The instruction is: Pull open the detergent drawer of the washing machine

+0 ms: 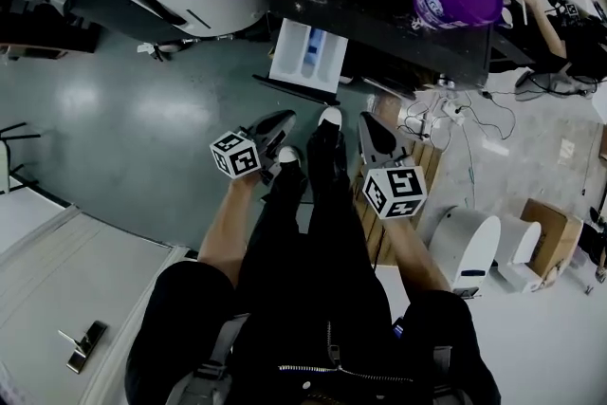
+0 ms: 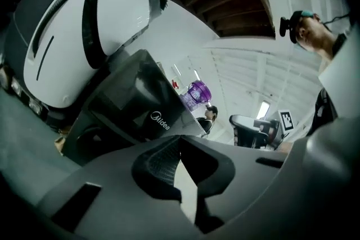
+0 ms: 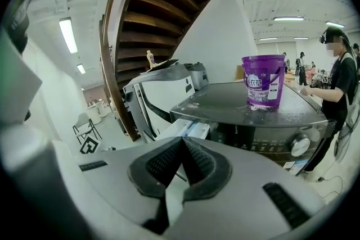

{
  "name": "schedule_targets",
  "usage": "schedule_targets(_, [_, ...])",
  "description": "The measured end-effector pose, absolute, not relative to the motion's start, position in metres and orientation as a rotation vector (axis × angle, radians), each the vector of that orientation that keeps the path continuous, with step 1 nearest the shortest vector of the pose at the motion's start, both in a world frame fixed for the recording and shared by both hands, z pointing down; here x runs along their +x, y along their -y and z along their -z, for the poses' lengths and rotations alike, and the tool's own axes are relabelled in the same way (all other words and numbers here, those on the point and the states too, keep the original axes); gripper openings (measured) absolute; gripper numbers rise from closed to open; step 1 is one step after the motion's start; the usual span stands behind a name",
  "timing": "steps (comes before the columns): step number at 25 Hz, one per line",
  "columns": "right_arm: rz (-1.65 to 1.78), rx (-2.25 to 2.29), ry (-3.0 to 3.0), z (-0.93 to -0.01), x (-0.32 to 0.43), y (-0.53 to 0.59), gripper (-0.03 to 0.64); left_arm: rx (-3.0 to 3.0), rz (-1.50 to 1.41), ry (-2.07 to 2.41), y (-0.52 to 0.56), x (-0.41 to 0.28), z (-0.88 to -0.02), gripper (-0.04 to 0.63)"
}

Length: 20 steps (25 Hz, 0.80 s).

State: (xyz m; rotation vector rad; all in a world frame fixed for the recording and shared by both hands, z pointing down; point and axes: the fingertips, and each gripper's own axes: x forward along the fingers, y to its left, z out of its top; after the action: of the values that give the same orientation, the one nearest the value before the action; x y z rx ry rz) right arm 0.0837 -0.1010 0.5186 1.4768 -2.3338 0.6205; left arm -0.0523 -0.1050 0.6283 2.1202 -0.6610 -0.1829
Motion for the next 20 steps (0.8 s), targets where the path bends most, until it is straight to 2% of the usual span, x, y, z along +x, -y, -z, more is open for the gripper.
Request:
schedule_targets(12, [-0.556, 1.539, 2.381, -0.487, 0.084, 0.098, 0.005, 2.299, -0.186, 1.003, 0.106, -0.084, -0.589, 0.021])
schedule_targets(20, [-0.453, 1.542, 2.414, -0.456, 0.083, 0.092, 0.005, 2.493, -0.361, 1.132, 0.107, -0.077, -0.538, 0.021])
